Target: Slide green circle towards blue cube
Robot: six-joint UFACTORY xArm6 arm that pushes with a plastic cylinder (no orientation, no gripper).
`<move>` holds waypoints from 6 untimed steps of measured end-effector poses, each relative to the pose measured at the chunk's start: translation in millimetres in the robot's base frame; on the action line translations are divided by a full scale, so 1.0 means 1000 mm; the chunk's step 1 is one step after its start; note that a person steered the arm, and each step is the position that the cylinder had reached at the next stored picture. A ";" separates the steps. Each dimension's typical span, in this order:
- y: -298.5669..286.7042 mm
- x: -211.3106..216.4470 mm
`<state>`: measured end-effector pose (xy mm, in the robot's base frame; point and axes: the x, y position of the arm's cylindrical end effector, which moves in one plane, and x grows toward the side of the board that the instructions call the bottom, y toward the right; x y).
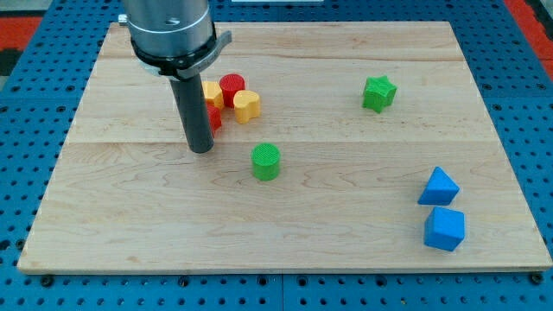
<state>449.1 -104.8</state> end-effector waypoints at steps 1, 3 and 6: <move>0.010 -0.029; 0.037 -0.035; 0.028 -0.012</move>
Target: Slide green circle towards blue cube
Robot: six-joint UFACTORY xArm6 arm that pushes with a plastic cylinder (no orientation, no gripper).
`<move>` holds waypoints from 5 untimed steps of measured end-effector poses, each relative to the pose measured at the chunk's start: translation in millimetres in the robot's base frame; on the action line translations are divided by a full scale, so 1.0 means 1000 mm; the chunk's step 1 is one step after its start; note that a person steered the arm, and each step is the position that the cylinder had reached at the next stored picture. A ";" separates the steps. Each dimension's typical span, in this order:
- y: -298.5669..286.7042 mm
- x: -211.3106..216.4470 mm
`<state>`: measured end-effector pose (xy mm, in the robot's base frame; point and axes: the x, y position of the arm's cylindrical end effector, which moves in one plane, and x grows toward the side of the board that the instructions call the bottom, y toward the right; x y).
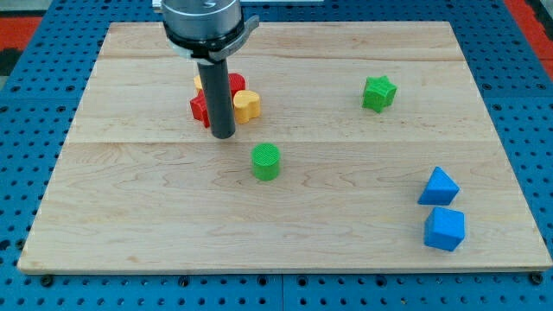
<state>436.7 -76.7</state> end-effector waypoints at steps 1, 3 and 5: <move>0.038 0.028; 0.143 0.079; 0.116 0.115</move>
